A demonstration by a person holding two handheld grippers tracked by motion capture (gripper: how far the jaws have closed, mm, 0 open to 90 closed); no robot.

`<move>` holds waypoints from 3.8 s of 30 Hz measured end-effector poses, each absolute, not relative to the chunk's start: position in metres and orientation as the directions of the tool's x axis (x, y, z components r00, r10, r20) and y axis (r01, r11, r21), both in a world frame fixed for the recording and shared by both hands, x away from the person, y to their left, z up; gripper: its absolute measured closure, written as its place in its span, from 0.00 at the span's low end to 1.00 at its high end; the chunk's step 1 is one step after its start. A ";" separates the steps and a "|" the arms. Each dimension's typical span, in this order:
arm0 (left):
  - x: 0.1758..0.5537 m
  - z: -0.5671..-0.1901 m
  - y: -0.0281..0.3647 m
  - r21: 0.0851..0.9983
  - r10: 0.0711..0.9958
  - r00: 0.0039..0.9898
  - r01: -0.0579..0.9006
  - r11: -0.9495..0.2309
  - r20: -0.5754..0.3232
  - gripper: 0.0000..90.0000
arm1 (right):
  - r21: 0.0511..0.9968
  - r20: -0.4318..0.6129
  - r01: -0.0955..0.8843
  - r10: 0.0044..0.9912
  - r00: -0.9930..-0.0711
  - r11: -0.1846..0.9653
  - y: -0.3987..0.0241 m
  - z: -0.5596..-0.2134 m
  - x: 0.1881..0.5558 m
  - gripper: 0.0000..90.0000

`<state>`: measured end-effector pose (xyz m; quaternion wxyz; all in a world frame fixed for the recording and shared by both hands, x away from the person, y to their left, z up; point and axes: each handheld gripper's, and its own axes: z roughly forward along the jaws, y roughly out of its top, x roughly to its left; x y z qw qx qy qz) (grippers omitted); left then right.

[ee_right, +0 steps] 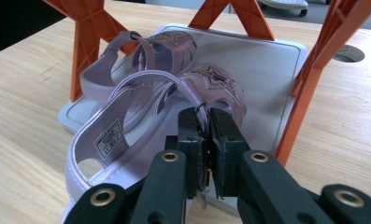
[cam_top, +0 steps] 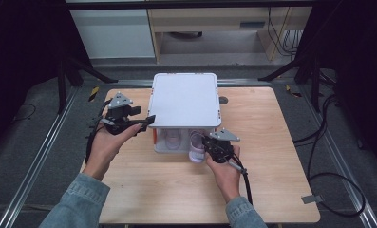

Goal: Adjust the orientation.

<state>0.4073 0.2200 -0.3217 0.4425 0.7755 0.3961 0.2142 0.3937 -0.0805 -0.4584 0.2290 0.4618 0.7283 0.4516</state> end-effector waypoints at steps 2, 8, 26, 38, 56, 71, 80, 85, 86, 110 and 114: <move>0.411 -0.320 0.214 0.854 0.798 0.602 0.421 -0.307 -0.010 0.40 | 0.871 0.087 0.464 0.881 -0.466 0.160 -0.078 -0.460 0.396 0.93; 0.420 -0.321 0.203 0.846 0.782 0.623 0.427 -0.319 -0.019 0.43 | 0.877 0.083 0.454 0.882 -0.464 0.157 -0.074 -0.462 0.402 0.93; 0.432 -0.329 0.186 0.823 0.766 0.643 0.443 -0.356 -0.016 0.94 | 0.888 0.072 0.433 0.886 -0.459 0.152 -0.073 -0.468 0.410 0.93; 0.437 -0.338 0.180 0.808 0.771 0.637 0.453 -0.378 0.004 0.97 | 0.908 0.055 0.394 0.891 -0.451 0.144 -0.068 -0.470 0.409 0.93; 0.439 -0.346 0.180 0.796 0.780 0.626 0.473 -0.377 -0.003 0.96 | 0.905 0.033 0.394 0.900 -0.435 0.158 -0.061 -0.481 0.412 0.93; 0.439 -0.350 0.180 0.791 0.784 0.621 0.480 -0.378 -0.002 0.96 | 0.901 0.059 0.411 0.900 -0.432 0.139 -0.054 -0.489 0.409 0.92; 0.439 -0.350 0.178 0.790 0.787 0.616 0.481 -0.381 0.004 0.96 | 0.901 0.093 0.421 0.901 -0.424 0.105 -0.052 -0.490 0.408 0.90; 0.438 -0.350 0.178 0.790 0.789 0.614 0.483 -0.378 0.002 0.96 | 0.897 0.106 0.430 0.897 -0.429 0.100 -0.054 -0.490 0.409 0.86; 0.438 -0.350 0.178 0.790 0.790 0.614 0.483 -0.377 0.001 0.96 | 0.897 0.112 0.431 0.895 -0.432 0.096 -0.054 -0.489 0.408 0.83; 0.438 -0.349 0.174 0.781 0.806 0.592 0.502 -0.371 0.002 0.97 | 0.890 0.121 0.427 0.820 -0.560 0.161 -0.050 -0.475 0.348 1.00; 0.438 -0.349 0.173 0.780 0.805 0.593 0.503 -0.373 0.003 0.98 | 0.877 0.119 0.444 0.811 -0.572 0.184 -0.045 -0.484 0.345 1.00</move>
